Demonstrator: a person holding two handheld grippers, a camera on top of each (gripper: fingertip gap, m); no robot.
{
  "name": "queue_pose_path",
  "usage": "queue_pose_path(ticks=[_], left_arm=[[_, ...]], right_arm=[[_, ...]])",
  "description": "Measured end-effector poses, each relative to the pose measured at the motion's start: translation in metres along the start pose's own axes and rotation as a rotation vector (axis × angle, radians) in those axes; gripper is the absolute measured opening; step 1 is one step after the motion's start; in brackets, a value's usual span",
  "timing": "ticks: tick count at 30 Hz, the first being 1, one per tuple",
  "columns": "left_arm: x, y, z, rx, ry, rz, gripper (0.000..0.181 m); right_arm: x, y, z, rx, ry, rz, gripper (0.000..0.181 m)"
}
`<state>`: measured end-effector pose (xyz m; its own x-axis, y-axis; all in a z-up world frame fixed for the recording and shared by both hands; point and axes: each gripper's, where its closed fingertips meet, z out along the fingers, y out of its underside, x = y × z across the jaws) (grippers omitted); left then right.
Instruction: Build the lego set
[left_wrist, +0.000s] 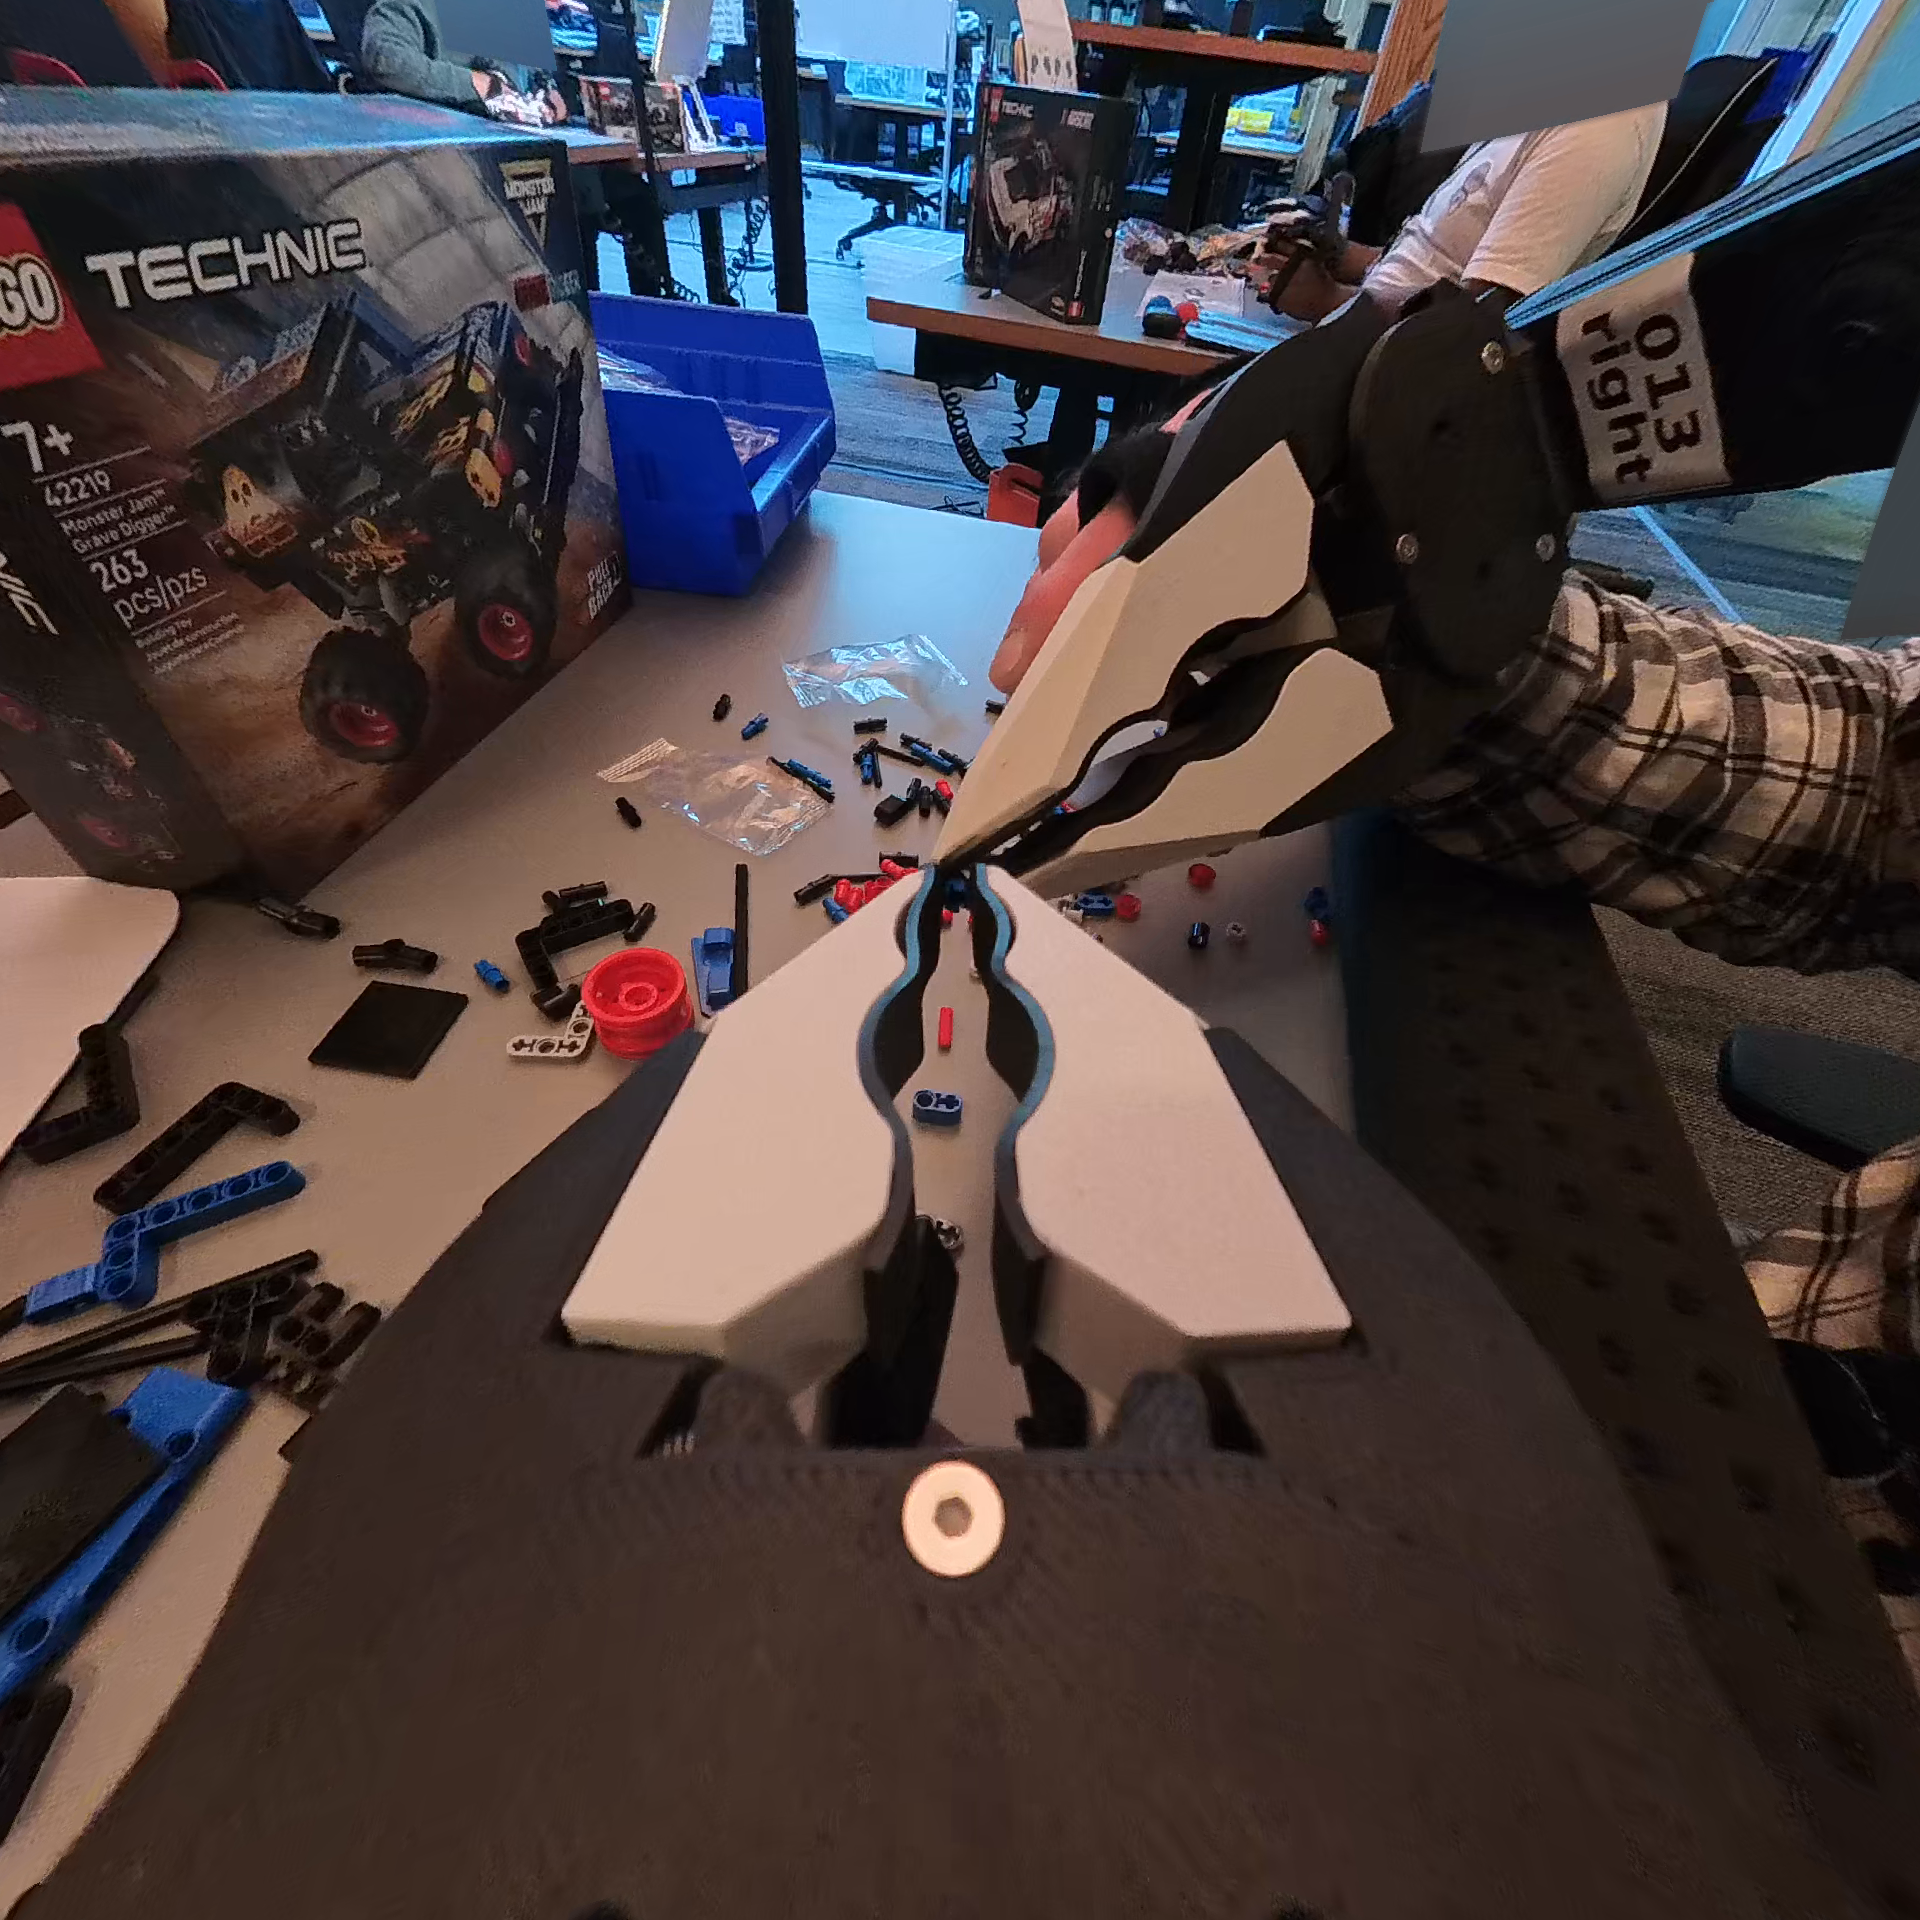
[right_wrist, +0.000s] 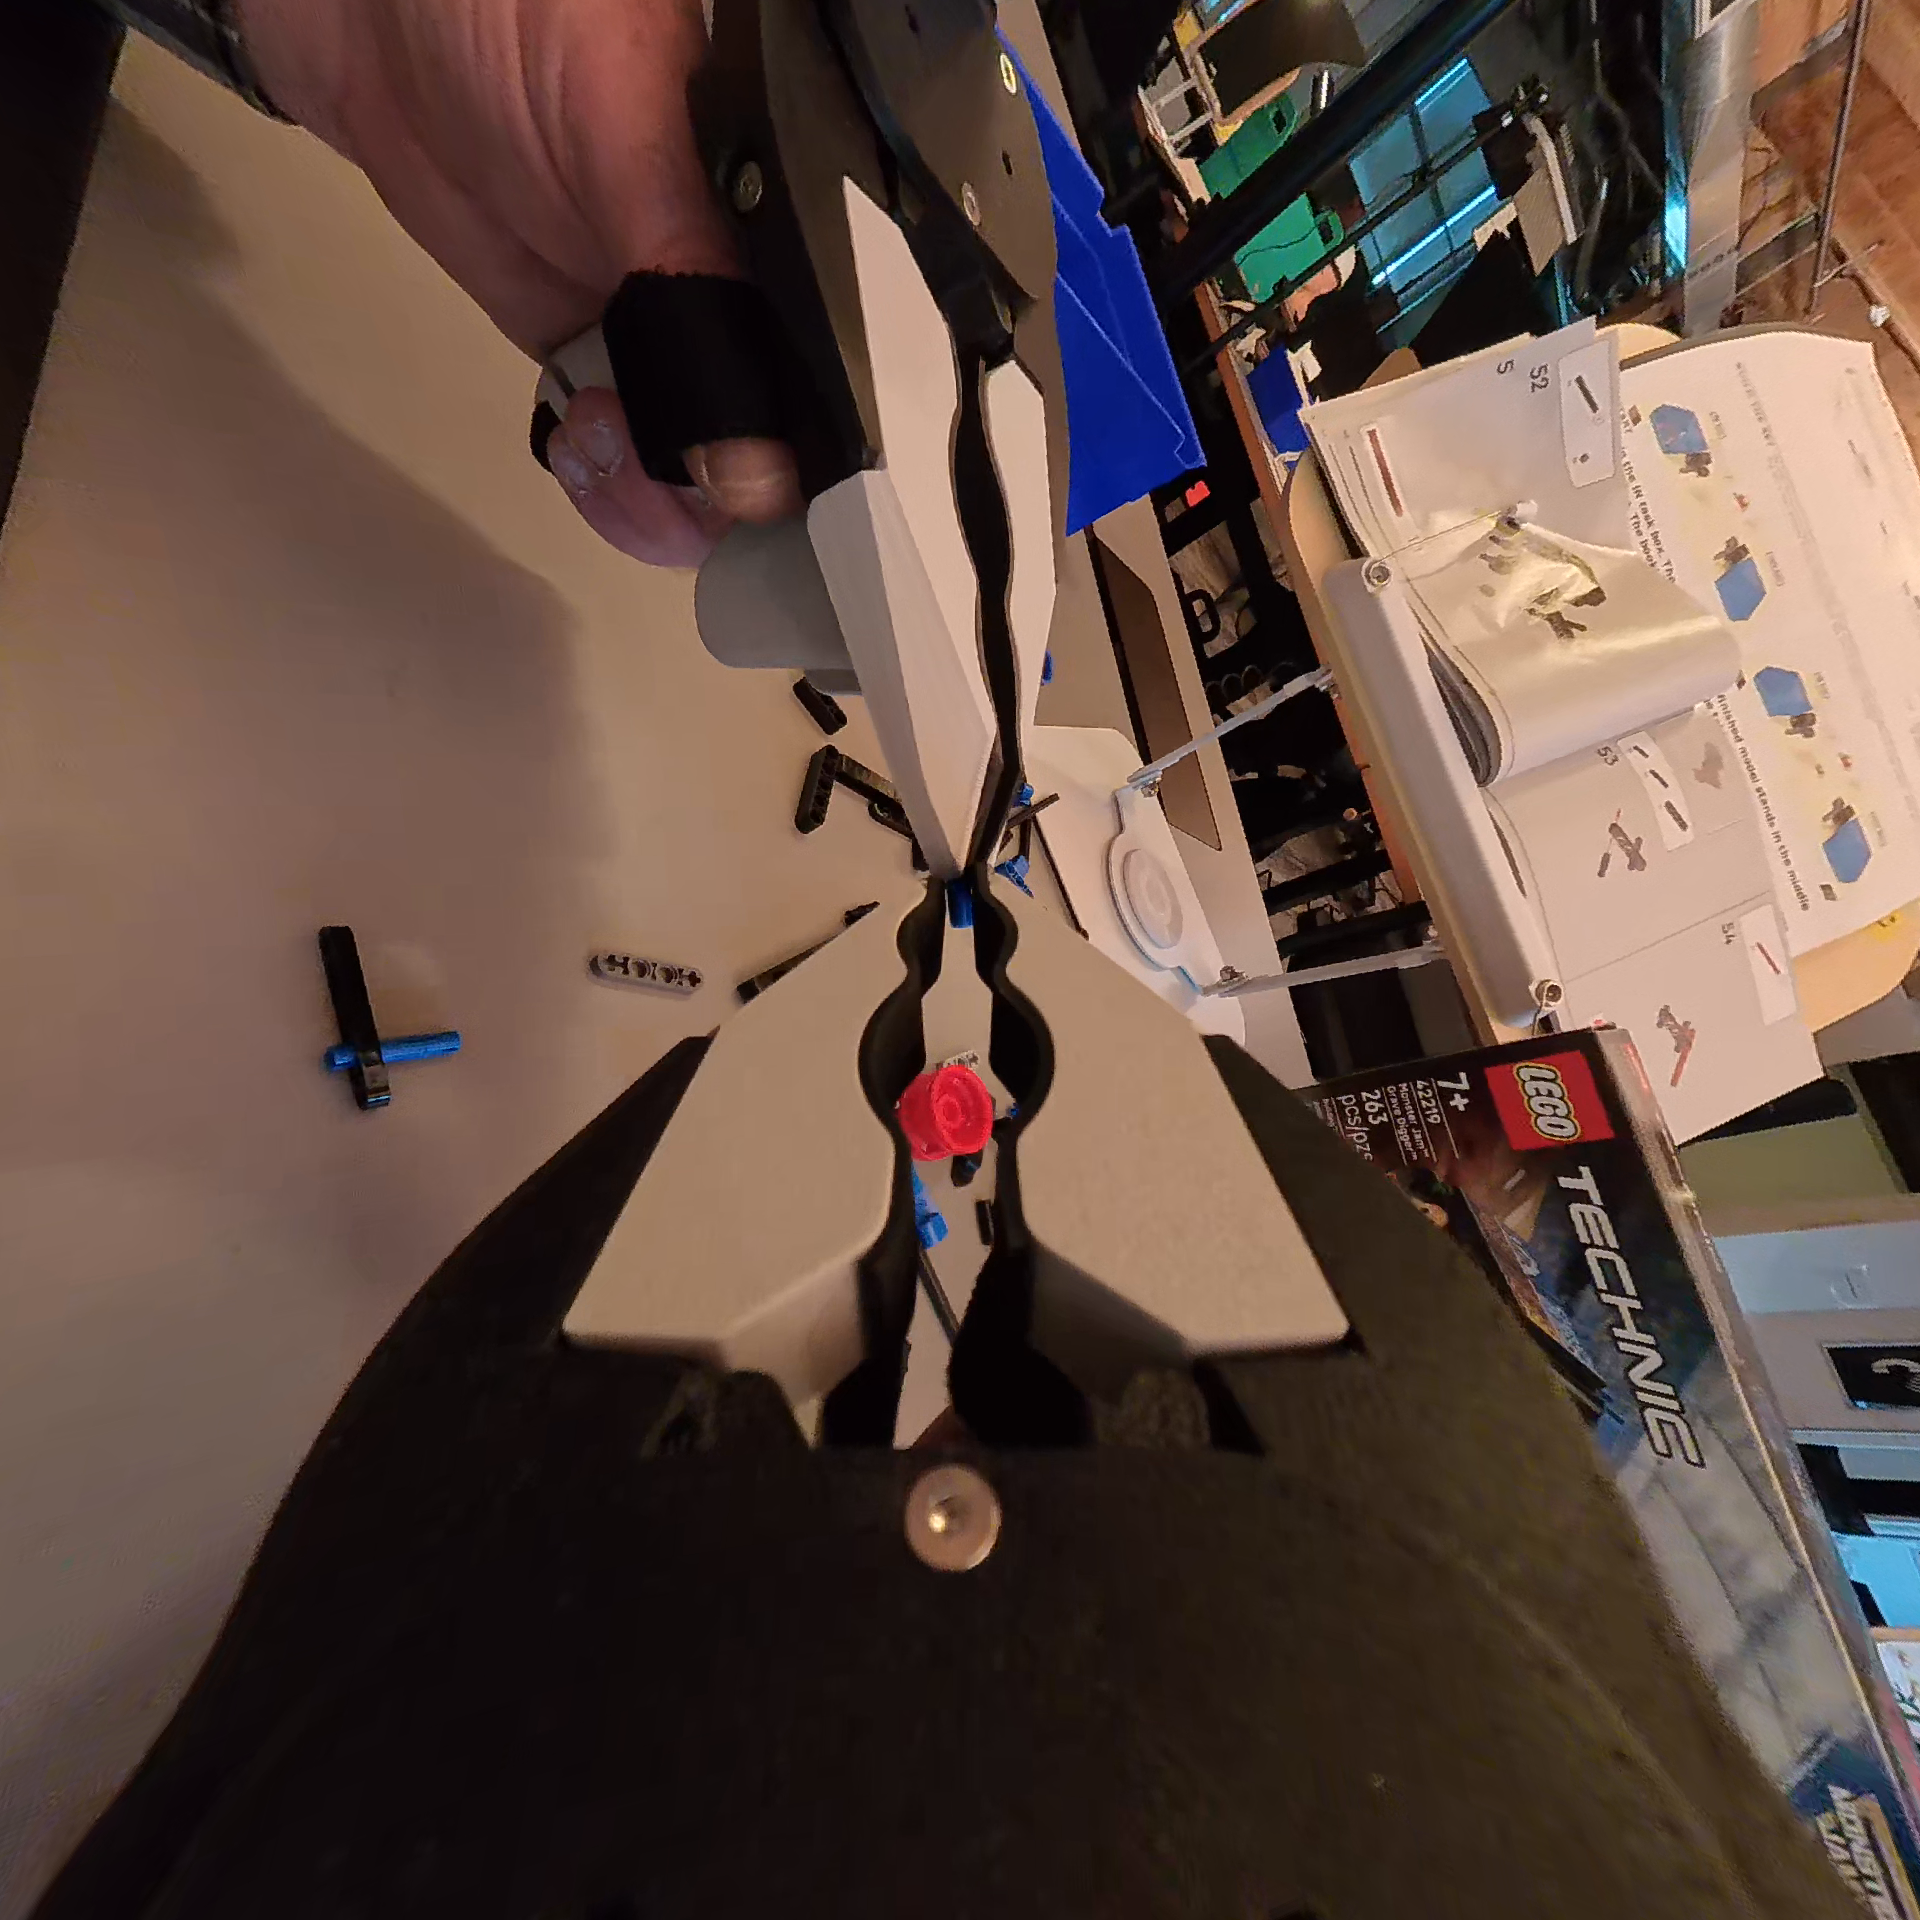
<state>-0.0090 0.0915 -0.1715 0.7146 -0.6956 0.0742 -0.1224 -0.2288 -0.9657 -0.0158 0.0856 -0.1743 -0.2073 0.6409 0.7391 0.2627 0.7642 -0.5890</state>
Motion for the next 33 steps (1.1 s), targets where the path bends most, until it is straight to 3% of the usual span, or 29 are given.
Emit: queue_pose_path(ticks=[18,25,33], left_arm=[[-0.009,0.009,0.001,-0.057,-0.044,0.016,0.009],[-0.008,0.024,-0.002,-0.159,-0.032,0.057,0.019],[0.036,0.072,-0.004,-0.414,0.173,0.177,0.022]], right_arm=[[0.0,0.012,-0.002,0.011,-0.022,0.081,0.002],[-0.02,0.038,0.0,-0.068,-0.151,0.141,0.001],[-0.06,0.055,0.0,-0.154,-0.375,0.195,0.002]])
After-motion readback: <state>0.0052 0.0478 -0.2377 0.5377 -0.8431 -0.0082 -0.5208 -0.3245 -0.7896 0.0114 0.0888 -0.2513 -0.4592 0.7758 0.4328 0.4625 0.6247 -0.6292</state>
